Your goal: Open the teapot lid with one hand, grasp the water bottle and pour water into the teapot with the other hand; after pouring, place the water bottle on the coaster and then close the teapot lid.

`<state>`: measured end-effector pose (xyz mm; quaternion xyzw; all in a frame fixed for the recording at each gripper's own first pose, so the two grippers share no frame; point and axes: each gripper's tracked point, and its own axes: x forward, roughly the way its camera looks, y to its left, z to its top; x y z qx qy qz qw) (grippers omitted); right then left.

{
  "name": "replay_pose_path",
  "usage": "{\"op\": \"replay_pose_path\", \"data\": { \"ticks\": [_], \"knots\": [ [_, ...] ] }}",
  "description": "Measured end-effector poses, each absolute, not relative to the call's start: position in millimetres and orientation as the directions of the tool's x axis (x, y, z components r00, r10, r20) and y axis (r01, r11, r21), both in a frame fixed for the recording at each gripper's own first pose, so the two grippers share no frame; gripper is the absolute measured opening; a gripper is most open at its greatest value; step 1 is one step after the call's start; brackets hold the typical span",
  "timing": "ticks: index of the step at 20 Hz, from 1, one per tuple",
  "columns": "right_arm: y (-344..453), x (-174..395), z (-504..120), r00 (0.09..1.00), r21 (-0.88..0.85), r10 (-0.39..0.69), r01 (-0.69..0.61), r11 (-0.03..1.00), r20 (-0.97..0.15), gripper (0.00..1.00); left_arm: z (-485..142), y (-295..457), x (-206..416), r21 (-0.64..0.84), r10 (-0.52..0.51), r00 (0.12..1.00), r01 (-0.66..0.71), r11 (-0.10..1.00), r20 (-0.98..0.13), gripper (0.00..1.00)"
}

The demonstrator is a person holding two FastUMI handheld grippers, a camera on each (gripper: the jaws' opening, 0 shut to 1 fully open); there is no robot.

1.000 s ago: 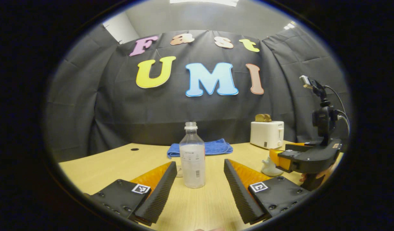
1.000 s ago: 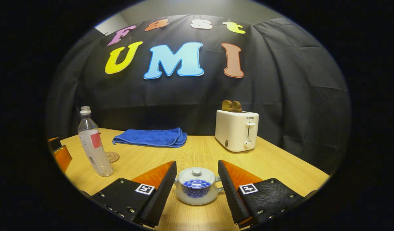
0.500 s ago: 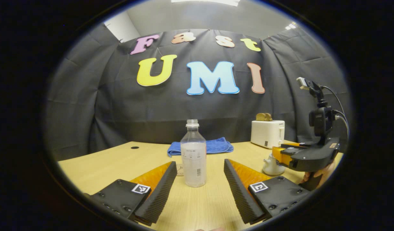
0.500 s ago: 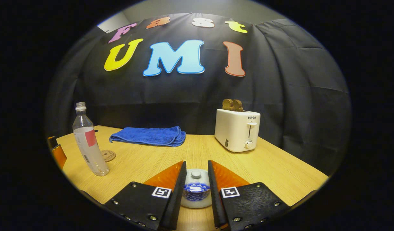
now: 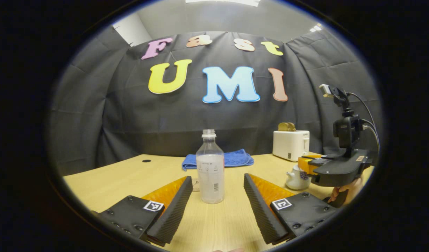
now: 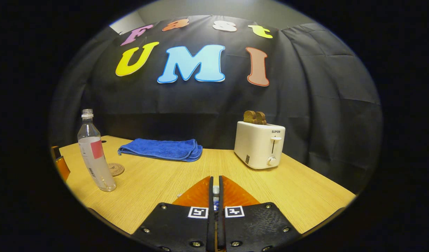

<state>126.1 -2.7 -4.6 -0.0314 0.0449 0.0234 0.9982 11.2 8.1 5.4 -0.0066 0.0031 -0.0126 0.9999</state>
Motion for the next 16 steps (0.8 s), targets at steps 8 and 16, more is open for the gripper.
{"op": "replay_pose_path", "data": {
  "ticks": [8, 16],
  "knots": [
    [0.8, 123.8, 1.5, 0.996, -0.071, 0.066, -0.069, 0.995, -0.056, 0.03, 1.7, 5.4, 13.6, -0.001, -0.026, 1.000, 0.026, 1.000, -0.002, 1.00],
    [4.0, 104.4, 32.4, 0.995, -0.042, 0.094, -0.092, 0.995, 0.035, 0.03, 20.0, -1.1, 23.4, 0.027, -0.049, 0.996, 0.047, 0.999, 0.071, 1.00]
  ]
}}
